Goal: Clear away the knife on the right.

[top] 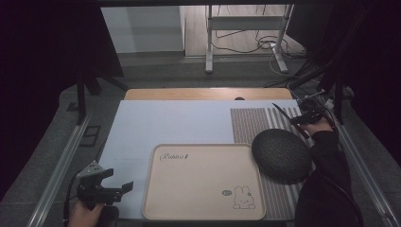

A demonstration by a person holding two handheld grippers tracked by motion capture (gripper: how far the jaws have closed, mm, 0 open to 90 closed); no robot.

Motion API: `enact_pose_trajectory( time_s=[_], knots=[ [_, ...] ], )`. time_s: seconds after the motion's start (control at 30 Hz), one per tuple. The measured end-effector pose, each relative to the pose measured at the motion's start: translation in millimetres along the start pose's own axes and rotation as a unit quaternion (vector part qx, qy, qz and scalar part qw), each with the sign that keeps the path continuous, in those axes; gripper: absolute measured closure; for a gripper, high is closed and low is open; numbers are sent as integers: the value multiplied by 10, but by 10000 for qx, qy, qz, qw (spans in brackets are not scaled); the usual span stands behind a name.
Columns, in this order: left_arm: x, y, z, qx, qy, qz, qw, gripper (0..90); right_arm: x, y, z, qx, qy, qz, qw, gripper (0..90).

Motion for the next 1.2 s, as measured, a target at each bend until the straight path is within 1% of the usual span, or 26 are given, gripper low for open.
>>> enact_pose_trajectory(
  time_s=[0.17, 0.4, 0.53, 0.77, 0.87, 0.93, 1.07, 1.2],
  knots=[
    [-1, 1, -2, 1, 6, 2, 10000, 8, 92, -100, -2, -96, 51, -85, 9999, 777],
    [-2, 1, -3, -4, 21, 11, 10000, 7, 336, -131, 14, -47, 29, -256, 9997, 777],
    [-1, 0, -4, -11, 22, 19, 10000, 8, 479, -138, 14, -4, -102, -294, 9995, 777],
    [-2, 0, -4, -14, 25, 21, 10000, 8, 701, -155, 45, -19, -165, -383, 9991, 777],
    [-2, 0, -5, -13, 29, 21, 10000, 7, 805, -166, 68, -45, -239, -454, 9987, 777],
    [-2, 0, -5, -15, 36, 23, 10000, 8, 882, -171, 85, -42, -321, -469, 9984, 777],
    [-2, -1, -6, -22, 30, 32, 10000, 8, 1060, -178, 125, -29, -428, -580, 9974, 777],
    [-2, -1, -6, -24, 30, 35, 10000, 8, 1248, -215, 167, -85, -535, -704, 9960, 776]
  ],
)
Point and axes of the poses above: each handheld gripper's, and its own axes: y roughly forward along the jaws, z roughly out of its underside, x roughly to its left, the point moved 7 cm from there along y, roughly forward along the jaws, and after that the axes turned 1 degree about z, right-handed, at the moved point
